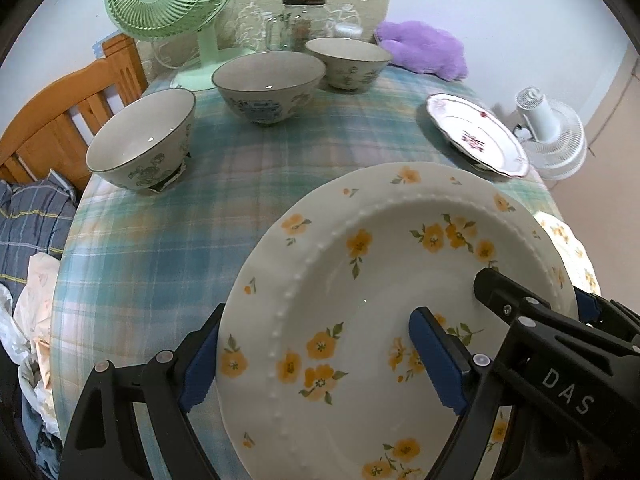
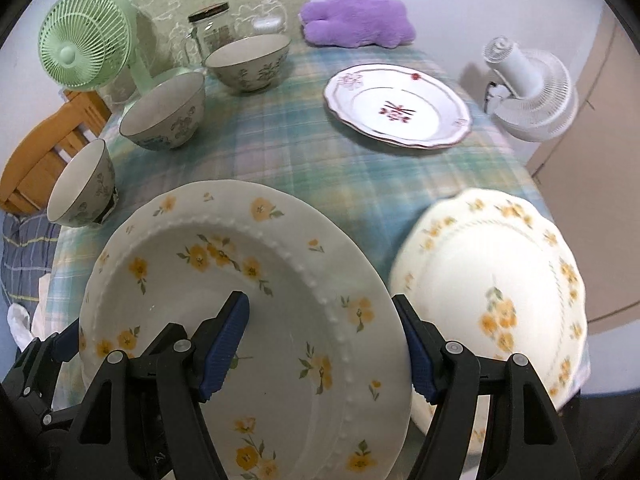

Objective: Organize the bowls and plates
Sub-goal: 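Lift the medium plate with both tools and carry it over the large plate, then lower the medium plate with both tools onto the large plate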

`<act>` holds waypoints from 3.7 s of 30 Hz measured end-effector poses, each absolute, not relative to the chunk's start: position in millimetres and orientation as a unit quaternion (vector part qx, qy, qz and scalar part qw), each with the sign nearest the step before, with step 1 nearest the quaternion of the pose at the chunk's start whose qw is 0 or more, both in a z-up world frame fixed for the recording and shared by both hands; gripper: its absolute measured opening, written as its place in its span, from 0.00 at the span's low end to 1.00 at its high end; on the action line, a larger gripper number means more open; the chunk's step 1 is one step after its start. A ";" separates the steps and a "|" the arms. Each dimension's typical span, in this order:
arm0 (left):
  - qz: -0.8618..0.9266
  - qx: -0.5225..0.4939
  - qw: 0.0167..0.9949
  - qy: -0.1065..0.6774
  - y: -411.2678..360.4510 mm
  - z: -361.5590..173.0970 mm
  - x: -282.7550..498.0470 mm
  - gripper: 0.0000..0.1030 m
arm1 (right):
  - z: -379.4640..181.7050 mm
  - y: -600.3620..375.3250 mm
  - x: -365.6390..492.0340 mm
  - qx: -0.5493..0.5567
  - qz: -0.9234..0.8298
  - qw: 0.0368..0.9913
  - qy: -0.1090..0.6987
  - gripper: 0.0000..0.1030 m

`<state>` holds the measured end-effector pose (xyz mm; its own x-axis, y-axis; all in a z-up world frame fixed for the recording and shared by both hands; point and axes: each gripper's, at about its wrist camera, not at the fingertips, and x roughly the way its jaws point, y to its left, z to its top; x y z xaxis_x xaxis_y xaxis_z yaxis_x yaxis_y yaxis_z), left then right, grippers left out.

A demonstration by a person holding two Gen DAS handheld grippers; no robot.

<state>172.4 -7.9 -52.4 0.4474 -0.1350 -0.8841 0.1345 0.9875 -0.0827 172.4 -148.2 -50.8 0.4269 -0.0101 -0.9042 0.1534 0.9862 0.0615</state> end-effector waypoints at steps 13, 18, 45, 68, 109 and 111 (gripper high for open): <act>-0.088 0.008 0.848 0.522 -56.7 -44.2 159.4 0.86 | -41.5 -192.2 150.8 0.075 -0.062 0.839 0.535 0.72; -0.083 0.002 0.846 0.526 -84.9 -42.6 162.8 0.86 | -37.5 -222.8 156.3 0.071 -0.059 0.839 0.537 0.72; -0.088 -0.006 0.843 0.531 -221.1 -55.1 172.3 0.86 | -43.7 -359.4 167.0 0.060 -0.064 0.837 0.540 0.72; -0.083 -0.047 0.822 0.561 -259.0 -93.7 174.6 0.87 | -69.3 -402.4 172.8 0.033 -0.069 0.826 0.559 0.71; -0.016 0.009 0.845 0.535 -226.6 -77.1 167.2 0.88 | -76.3 -379.3 171.2 0.004 -0.037 0.822 0.569 0.39; -0.017 0.008 0.843 0.537 -226.2 -77.9 167.8 0.88 | -77.5 -377.3 172.5 0.002 -0.036 0.822 0.568 0.40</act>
